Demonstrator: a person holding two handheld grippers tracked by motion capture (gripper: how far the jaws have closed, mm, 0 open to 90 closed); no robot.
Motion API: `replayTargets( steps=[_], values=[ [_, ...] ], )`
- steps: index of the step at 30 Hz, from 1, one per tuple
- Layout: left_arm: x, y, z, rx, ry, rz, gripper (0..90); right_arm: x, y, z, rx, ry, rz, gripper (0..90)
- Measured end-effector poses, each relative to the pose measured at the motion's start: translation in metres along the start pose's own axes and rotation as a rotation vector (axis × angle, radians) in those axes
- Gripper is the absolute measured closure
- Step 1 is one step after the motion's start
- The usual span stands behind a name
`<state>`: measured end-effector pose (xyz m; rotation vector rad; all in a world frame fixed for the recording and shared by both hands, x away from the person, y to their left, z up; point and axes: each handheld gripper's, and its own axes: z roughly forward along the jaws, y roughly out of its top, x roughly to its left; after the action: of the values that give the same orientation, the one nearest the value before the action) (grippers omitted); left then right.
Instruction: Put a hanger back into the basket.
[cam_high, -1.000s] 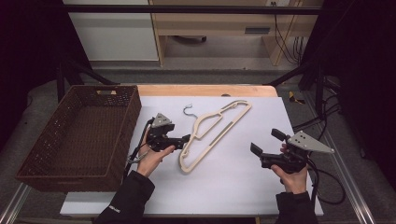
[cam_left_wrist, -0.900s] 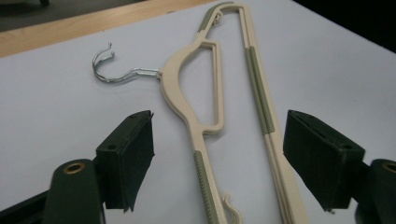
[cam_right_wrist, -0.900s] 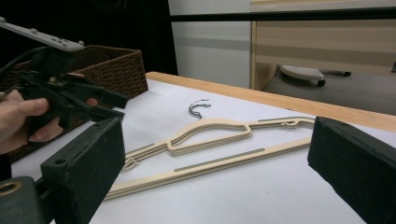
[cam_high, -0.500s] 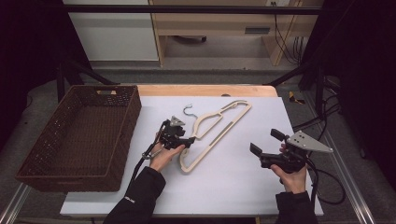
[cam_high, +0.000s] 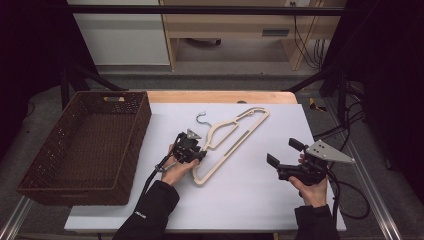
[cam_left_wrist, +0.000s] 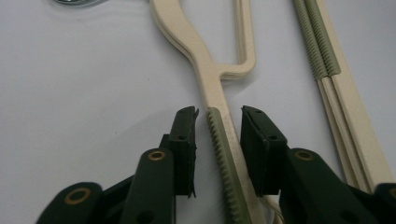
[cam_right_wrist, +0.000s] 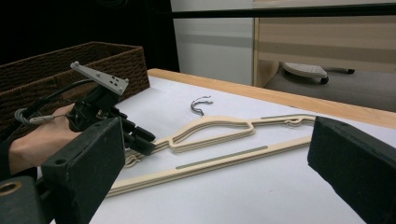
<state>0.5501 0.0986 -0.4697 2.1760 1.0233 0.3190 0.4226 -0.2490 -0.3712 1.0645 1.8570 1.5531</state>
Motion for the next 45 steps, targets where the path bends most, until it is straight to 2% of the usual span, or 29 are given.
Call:
replayTargets(
  steps=[2, 3, 4, 16, 18, 20, 23, 28, 30, 34, 38, 39, 40, 41, 42, 45],
  values=[
    [-0.001, 0.000, 0.000, 0.002, -0.002, 0.003, 72.3, 0.000, 0.000, 0.000, 0.001, -0.002, -0.003, 4.4],
    [-0.003, 0.000, 0.000, 0.001, 0.017, 0.013, 72.6, 0.000, 0.000, 0.000, 0.001, -0.001, -0.003, 4.4],
    [-0.003, 0.000, 0.000, 0.001, 0.017, 0.013, 72.7, 0.000, 0.000, 0.000, 0.001, -0.001, -0.003, 4.4],
    [-0.003, 0.003, -0.005, 0.010, 0.048, -0.014, 75.5, 0.001, -0.001, 0.002, 0.012, 0.001, -0.002, 4.4],
    [-0.002, 0.003, -0.007, -0.002, 0.051, -0.030, 76.6, 0.001, -0.001, 0.002, 0.012, 0.003, -0.004, 4.4],
    [-0.002, 0.004, -0.009, -0.015, 0.070, -0.028, 78.0, 0.000, -0.001, 0.002, 0.010, 0.002, -0.006, 4.4],
    [-0.003, 0.005, -0.013, -0.040, 0.051, -0.034, 79.1, 0.000, -0.001, 0.003, 0.012, 0.002, -0.005, 4.4],
    [-0.012, 0.006, -0.020, -0.059, 0.076, 0.013, 79.2, 0.000, -0.002, 0.005, 0.021, 0.002, -0.007, 4.7],
    [-0.015, 0.006, -0.024, -0.084, 0.082, 0.018, 79.3, 0.001, -0.003, 0.008, 0.027, 0.007, -0.002, 5.3],
    [-0.020, 0.005, -0.031, -0.115, 0.104, 0.051, 79.3, 0.003, -0.004, 0.019, 0.050, 0.018, -0.007, 6.7],
    [-0.022, 0.005, -0.037, -0.138, 0.112, 0.062, 79.4, 0.005, -0.002, 0.038, 0.077, 0.034, -0.011, 8.6],
    [-0.023, 0.005, -0.038, -0.148, 0.111, 0.058, 79.4, 0.008, 0.001, 0.049, 0.082, 0.038, -0.008, 9.9],
    [-0.023, 0.005, -0.040, -0.149, 0.113, 0.065, 79.4, 0.008, 0.001, 0.049, 0.082, 0.038, -0.008, 9.9],
    [-0.023, 0.005, -0.043, -0.158, 0.113, 0.064, 79.4, 0.012, 0.003, 0.060, 0.089, 0.050, -0.011, 11.0],
    [-0.023, 0.005, -0.043, -0.158, 0.113, 0.064, 79.4, 0.012, 0.003, 0.060, 0.089, 0.050, -0.011, 11.0],
    [-0.024, 0.005, -0.047, -0.160, 0.115, 0.065, 79.4, 0.015, 0.007, 0.078, 0.102, 0.054, -0.007, 12.8]
  ],
)
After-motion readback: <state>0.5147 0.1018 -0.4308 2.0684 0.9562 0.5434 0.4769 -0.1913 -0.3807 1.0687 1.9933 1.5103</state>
